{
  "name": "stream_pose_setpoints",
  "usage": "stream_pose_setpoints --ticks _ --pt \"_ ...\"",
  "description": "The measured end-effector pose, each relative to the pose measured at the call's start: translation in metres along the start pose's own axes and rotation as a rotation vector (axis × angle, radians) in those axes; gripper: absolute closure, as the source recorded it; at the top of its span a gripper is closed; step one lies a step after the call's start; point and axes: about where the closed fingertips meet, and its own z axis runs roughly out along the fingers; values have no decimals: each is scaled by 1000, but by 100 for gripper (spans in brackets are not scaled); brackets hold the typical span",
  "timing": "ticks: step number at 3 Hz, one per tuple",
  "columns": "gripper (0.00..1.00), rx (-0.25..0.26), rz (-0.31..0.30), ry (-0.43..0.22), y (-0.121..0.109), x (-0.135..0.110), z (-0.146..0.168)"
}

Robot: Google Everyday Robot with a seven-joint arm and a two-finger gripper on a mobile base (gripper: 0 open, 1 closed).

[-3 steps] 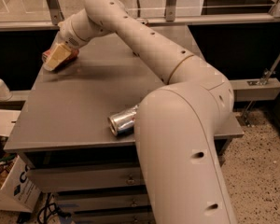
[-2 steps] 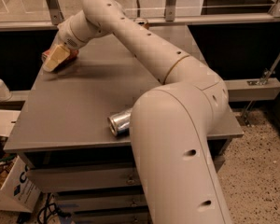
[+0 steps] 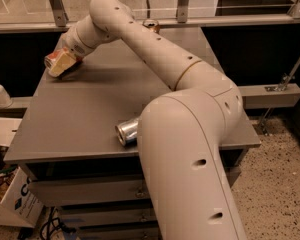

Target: Pick coke can

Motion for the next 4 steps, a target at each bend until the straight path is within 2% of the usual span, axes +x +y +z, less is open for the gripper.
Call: stream_pose_setpoints --ticks 3,4 --pt "89 24 -11 26 3 8 -24" --pt "100 31 -42 22 5 -2 -33"
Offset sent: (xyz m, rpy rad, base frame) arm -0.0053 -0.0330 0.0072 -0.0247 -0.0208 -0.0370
